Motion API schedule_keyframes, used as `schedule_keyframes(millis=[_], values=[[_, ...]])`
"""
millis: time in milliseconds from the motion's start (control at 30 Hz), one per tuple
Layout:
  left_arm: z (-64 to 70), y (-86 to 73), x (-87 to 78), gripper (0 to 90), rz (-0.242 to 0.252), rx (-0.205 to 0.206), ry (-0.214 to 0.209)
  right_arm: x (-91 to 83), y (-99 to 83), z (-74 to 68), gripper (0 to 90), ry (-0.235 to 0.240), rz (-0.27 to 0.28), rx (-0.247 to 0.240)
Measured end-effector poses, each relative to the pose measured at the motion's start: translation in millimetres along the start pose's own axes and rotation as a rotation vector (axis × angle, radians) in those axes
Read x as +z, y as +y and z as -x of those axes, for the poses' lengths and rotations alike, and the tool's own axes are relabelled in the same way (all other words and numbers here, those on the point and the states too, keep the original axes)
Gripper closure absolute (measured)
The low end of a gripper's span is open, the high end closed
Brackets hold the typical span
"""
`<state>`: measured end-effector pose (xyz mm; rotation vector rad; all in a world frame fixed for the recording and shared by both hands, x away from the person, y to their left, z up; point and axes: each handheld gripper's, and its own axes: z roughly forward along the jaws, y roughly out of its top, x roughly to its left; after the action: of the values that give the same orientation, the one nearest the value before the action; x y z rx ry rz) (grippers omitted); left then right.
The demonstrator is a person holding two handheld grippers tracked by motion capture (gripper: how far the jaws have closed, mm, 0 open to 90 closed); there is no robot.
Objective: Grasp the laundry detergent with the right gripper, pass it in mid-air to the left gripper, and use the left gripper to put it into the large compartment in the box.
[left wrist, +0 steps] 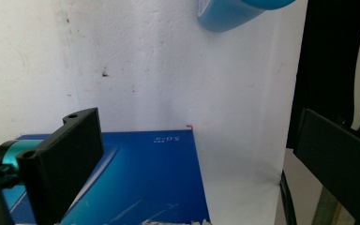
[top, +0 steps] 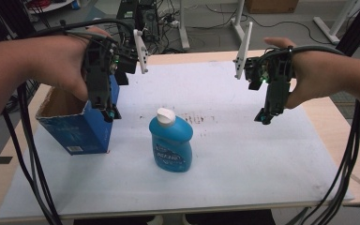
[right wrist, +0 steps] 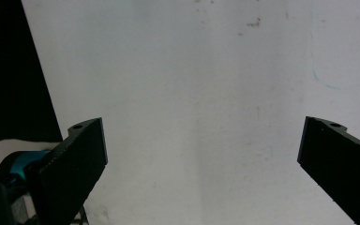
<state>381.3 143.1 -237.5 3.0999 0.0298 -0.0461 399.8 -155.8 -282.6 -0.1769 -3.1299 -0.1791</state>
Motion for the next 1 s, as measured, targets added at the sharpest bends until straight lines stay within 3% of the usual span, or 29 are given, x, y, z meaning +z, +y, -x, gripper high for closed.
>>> schedule_keyframes(millis=[267,367,467,567,600,1000], values=[[5.4,-2.7,3.5,1.8,0.007,0.0,-0.002,19.6,-3.3,-30.3,0.7,0.052,0.174,0.009],[7.0,-1.5,2.3,1.8,0.011,0.008,0.002,24.0,-4.4,-34.7,0.7,0.057,0.207,0.011],[8.1,-1.7,1.6,1.8,0.013,0.009,0.003,35.2,-6.9,-43.4,0.7,0.068,0.326,0.029],[8.9,-2.8,1.4,1.8,0.016,0.006,0.007,42.5,-7.4,-47.2,0.7,0.077,0.375,0.046],[9.2,-4.1,1.0,1.8,0.012,0.001,0.012,55.1,-6.0,-53.0,0.7,0.082,0.437,0.065],[9.9,-0.3,-0.6,1.8,0.011,0.016,0.011,83.6,3.2,-63.0,0.6,0.105,0.578,0.095]])
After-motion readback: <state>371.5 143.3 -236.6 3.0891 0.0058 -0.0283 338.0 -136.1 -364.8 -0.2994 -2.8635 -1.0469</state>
